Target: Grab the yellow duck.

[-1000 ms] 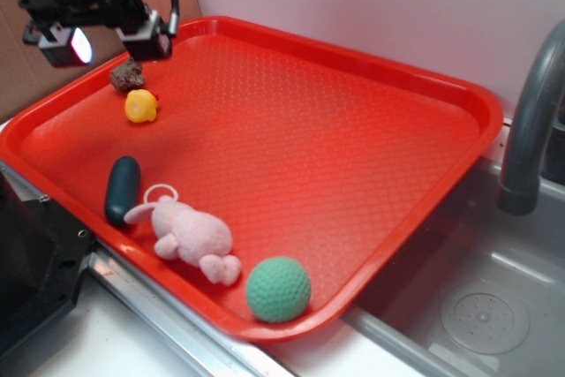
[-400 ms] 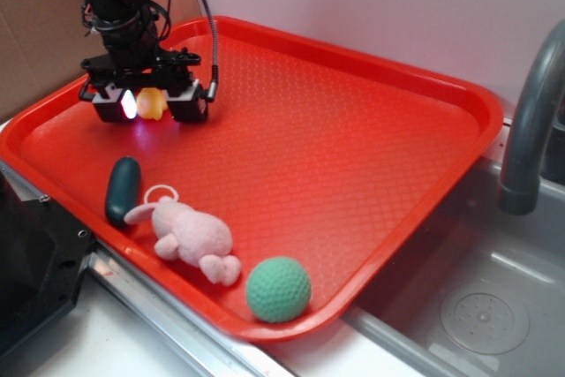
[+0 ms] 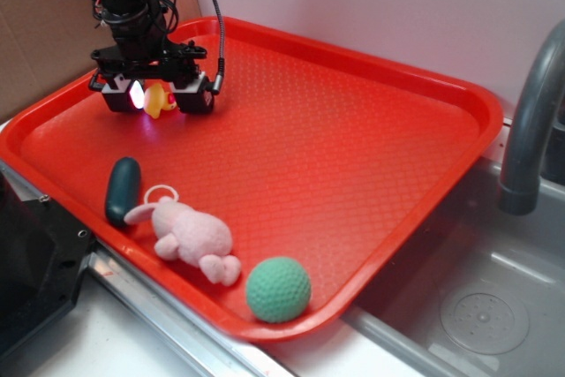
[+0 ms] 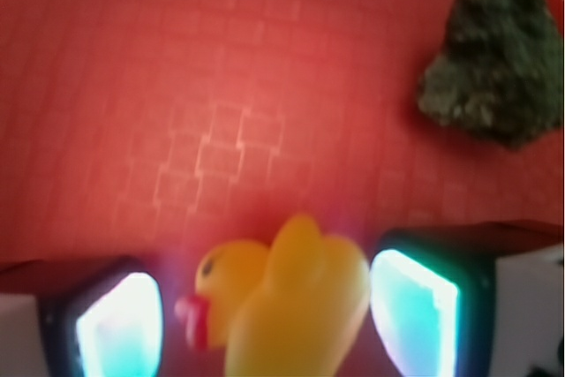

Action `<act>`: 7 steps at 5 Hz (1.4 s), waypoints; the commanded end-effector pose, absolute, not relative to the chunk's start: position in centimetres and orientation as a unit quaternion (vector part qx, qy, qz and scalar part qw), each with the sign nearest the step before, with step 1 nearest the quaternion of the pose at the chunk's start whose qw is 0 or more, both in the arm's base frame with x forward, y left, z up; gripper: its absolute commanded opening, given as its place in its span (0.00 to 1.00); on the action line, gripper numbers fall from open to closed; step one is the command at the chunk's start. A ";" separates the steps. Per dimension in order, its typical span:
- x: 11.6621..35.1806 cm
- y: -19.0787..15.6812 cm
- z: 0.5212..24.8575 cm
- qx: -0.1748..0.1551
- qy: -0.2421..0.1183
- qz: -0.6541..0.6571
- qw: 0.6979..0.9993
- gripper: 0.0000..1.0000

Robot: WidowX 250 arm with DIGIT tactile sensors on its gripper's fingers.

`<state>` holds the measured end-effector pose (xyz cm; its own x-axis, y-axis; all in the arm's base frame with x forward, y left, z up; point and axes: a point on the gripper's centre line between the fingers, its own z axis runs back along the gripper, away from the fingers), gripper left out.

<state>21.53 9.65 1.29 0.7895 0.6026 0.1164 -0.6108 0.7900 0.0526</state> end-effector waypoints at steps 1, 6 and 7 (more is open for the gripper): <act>20.2 9.8 2.2 0.053 -0.021 0.285 0.957 0.00; 19.1 0.8 21.9 -0.020 -0.058 0.038 0.997 0.00; 18.7 1.2 22.6 -0.022 -0.066 0.038 0.997 0.00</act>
